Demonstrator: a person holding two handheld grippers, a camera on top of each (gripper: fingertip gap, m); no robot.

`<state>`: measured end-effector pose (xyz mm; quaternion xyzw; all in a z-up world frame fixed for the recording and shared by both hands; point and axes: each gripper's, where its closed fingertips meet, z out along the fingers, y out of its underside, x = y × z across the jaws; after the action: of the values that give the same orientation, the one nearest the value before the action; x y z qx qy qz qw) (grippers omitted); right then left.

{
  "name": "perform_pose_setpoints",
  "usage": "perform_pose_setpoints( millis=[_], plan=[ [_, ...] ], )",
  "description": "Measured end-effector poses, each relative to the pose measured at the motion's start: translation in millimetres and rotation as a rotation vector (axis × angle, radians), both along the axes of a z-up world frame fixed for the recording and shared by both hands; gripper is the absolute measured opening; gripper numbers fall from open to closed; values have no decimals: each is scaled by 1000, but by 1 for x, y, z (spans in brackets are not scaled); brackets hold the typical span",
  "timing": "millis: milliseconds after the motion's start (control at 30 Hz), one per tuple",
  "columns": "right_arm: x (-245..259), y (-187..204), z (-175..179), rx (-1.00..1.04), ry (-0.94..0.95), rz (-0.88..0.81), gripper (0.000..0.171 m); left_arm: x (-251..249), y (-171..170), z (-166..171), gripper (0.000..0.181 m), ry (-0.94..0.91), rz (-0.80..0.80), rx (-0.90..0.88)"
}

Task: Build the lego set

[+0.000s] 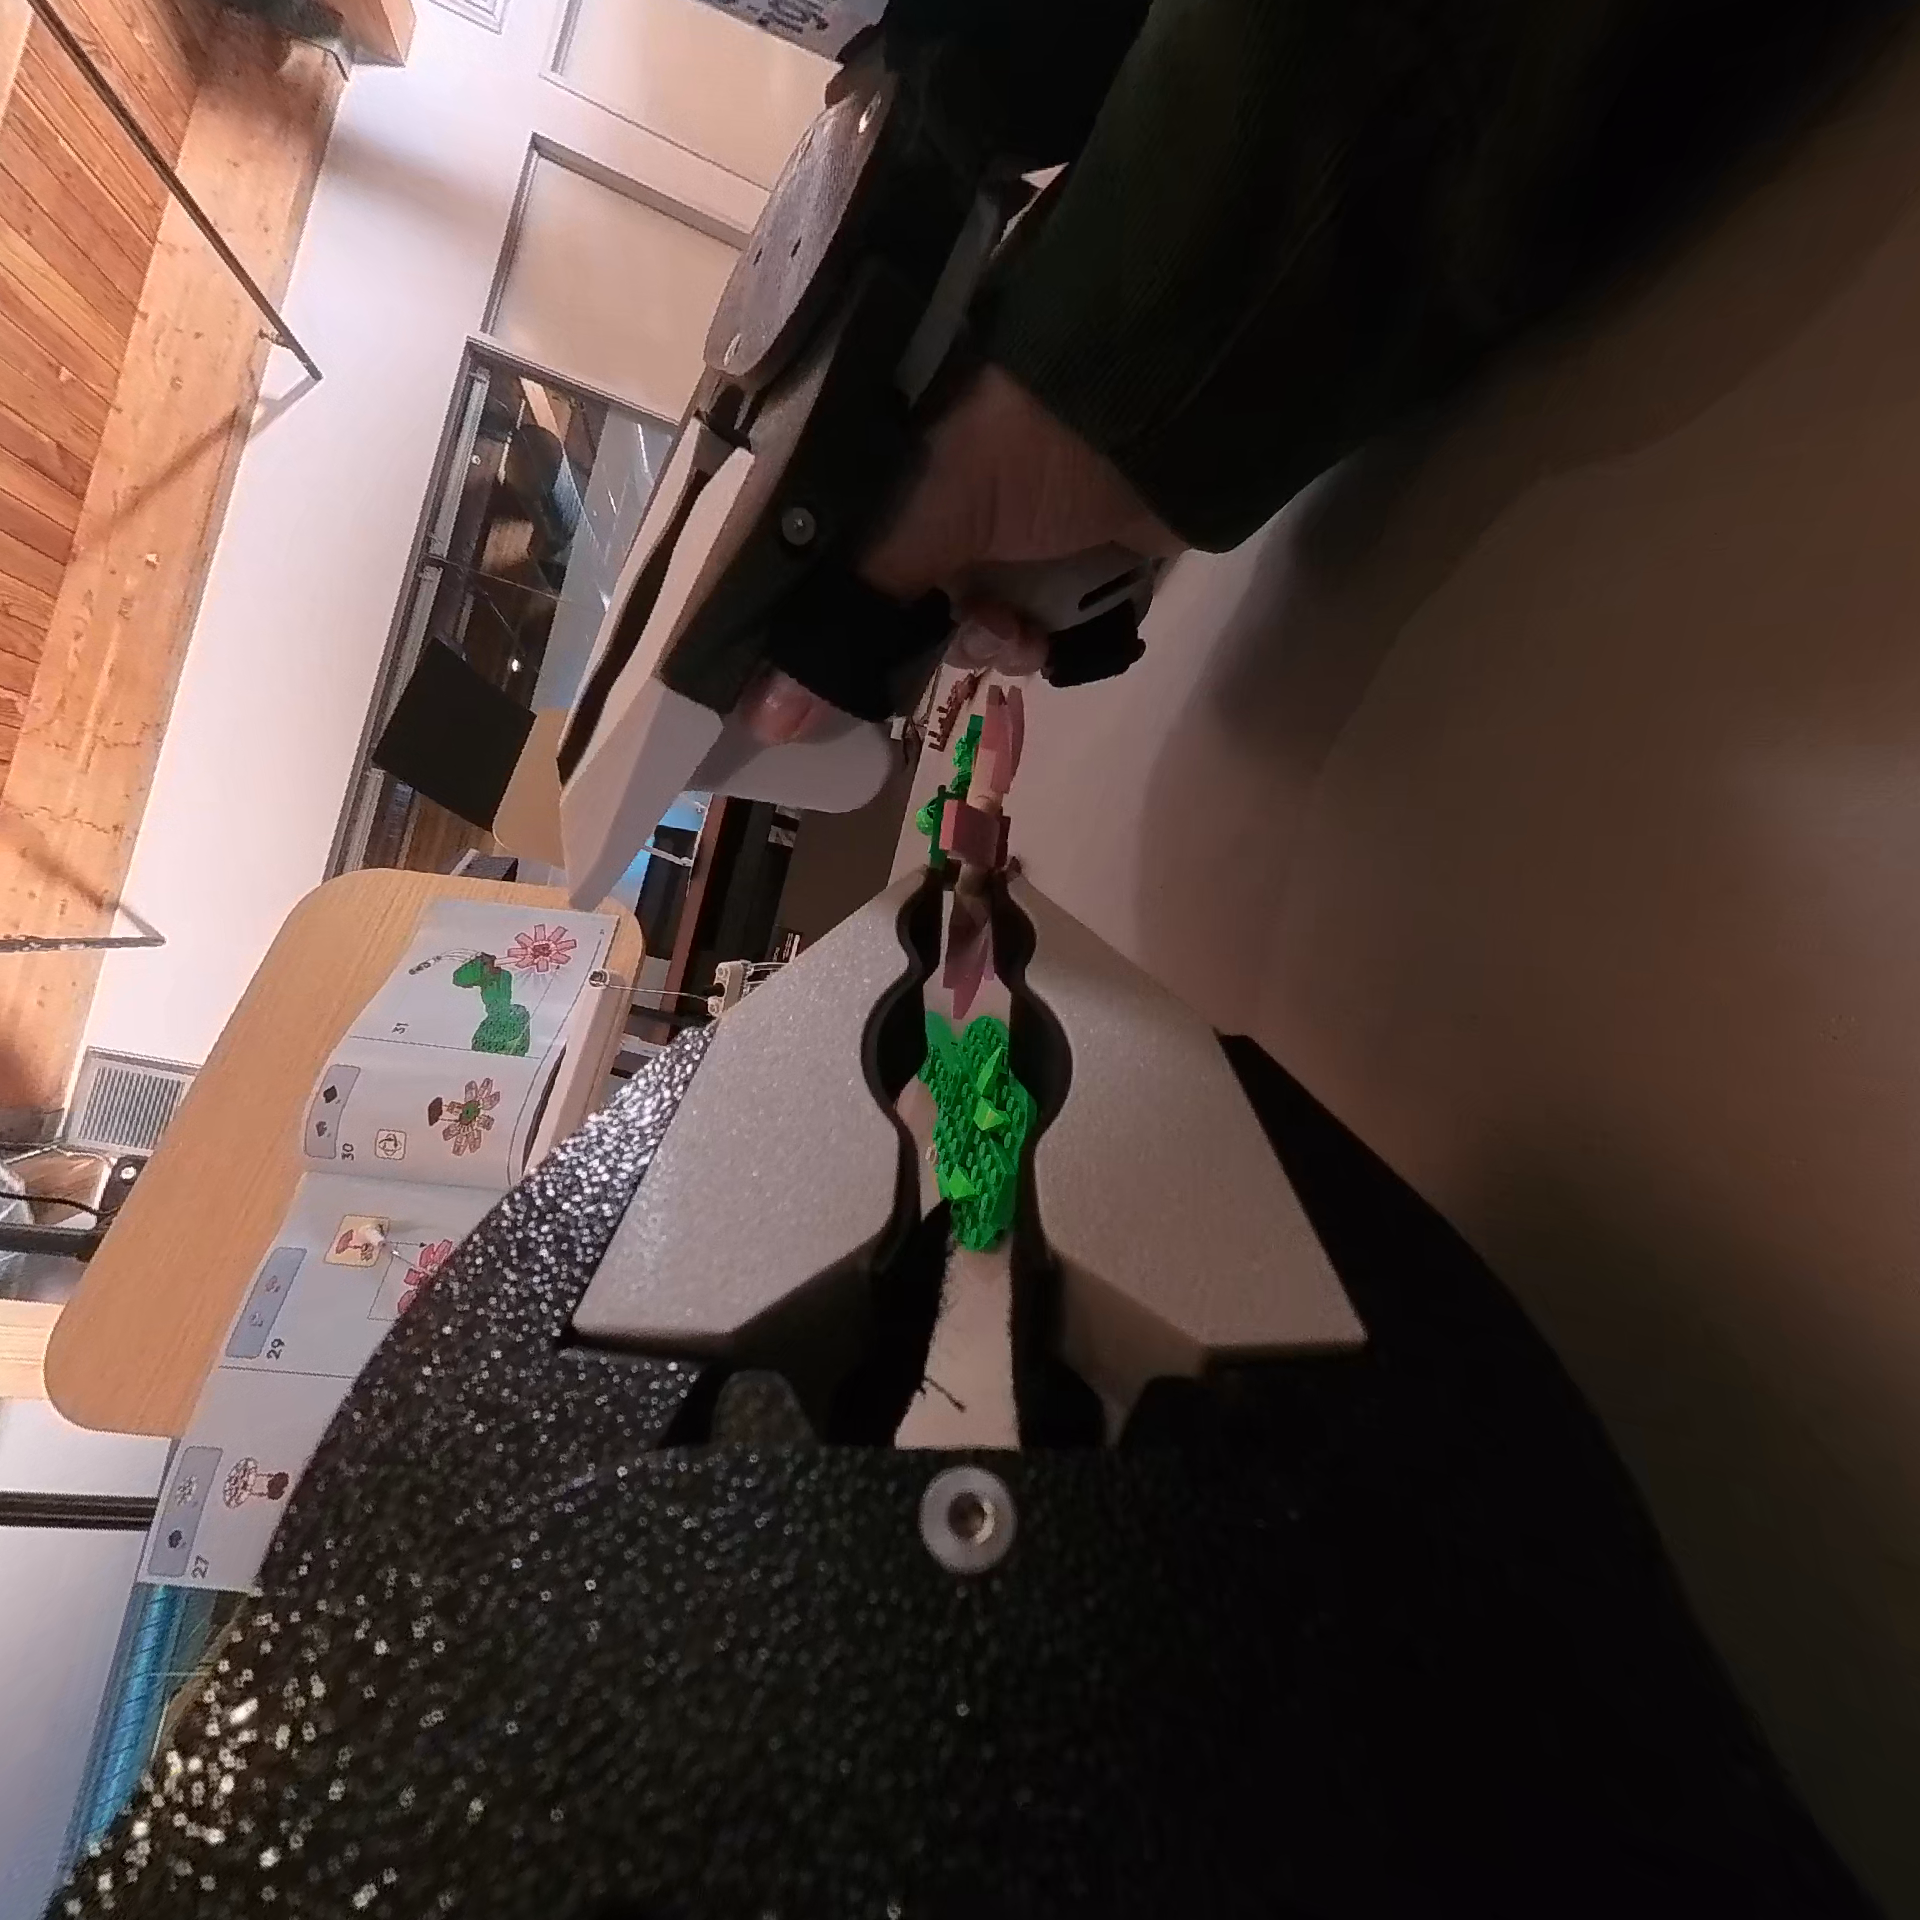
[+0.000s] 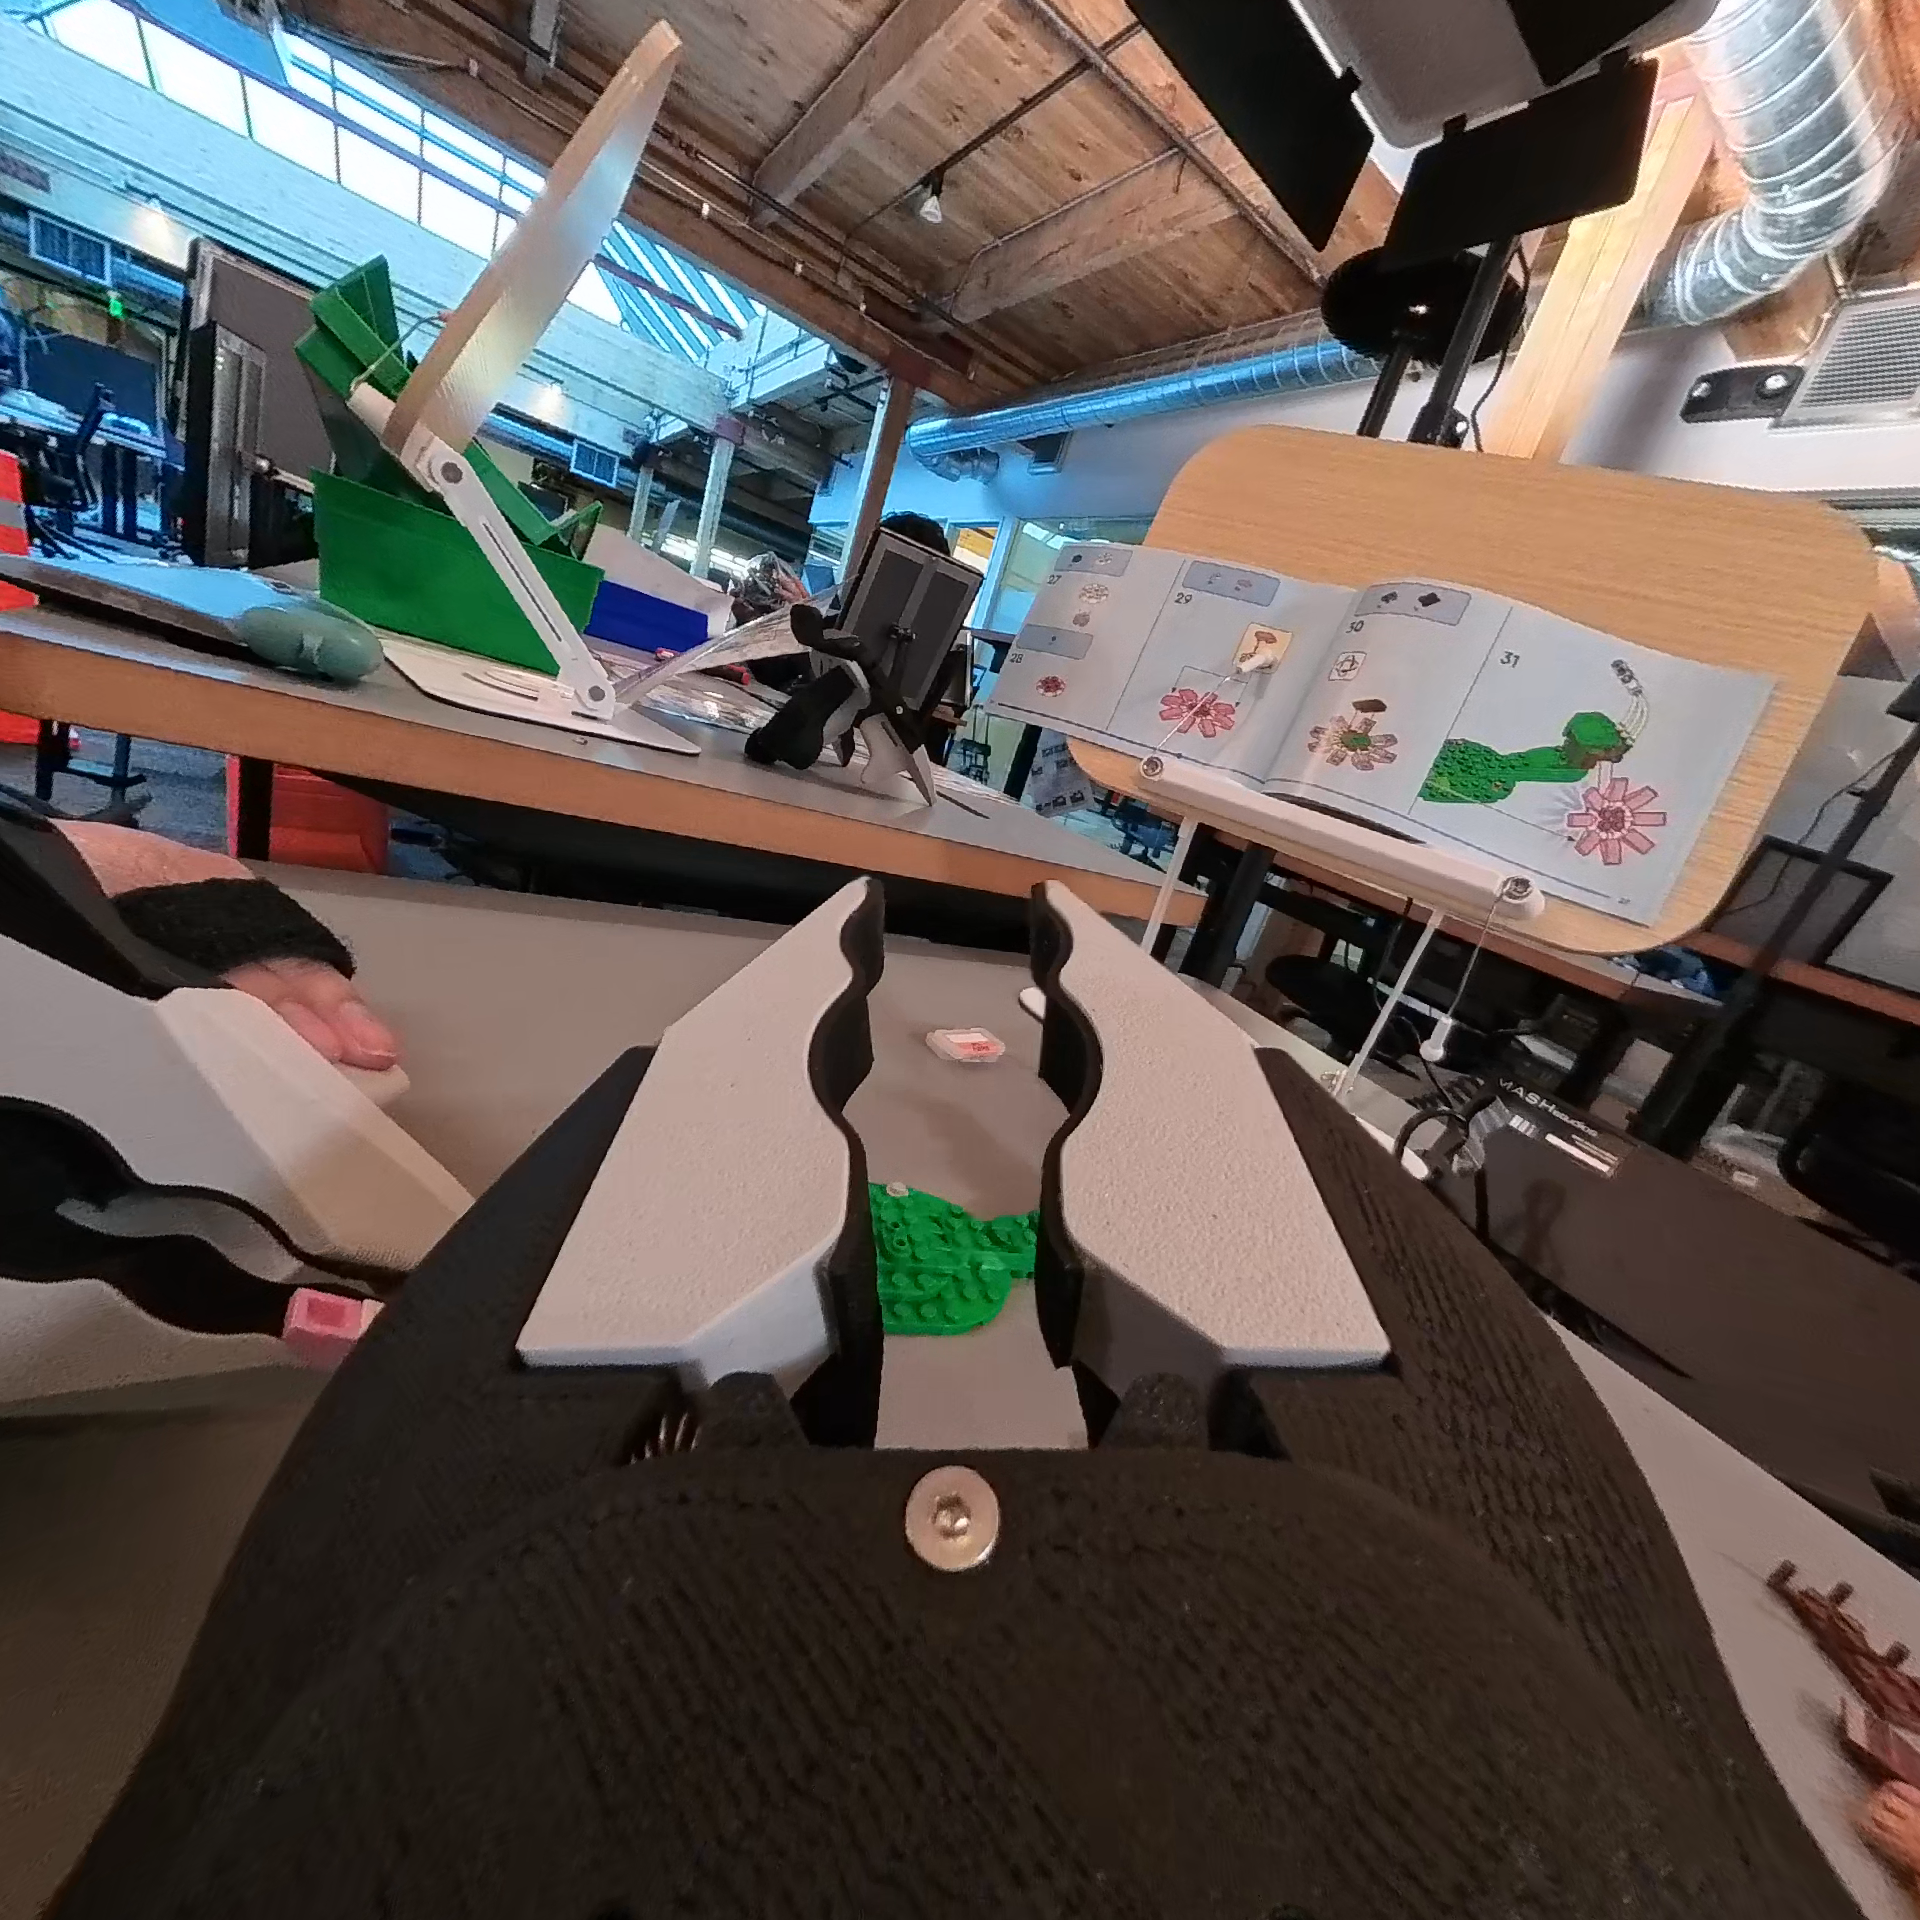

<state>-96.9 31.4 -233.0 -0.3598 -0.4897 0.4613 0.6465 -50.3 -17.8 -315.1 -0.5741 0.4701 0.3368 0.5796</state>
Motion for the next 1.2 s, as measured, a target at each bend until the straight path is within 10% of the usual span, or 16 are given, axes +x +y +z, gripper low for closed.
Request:
perform_pose_setpoints(
  millis=[33,267,667,1200],
  plan=[
    [1,1,1,-2,4,-5,26,0,0,0,5,0,0,0],
    [4,30,4,64,-189,-52,29,3,2,-3,5,25,-12,-6],
    [4,75,-115,-110,-1069,122,29,8,3,-5,5,50,-27,-6],
    [11,84,-133,-185,-1160,208,30,14,3,-13,5,57,-48,-53]
  ],
)
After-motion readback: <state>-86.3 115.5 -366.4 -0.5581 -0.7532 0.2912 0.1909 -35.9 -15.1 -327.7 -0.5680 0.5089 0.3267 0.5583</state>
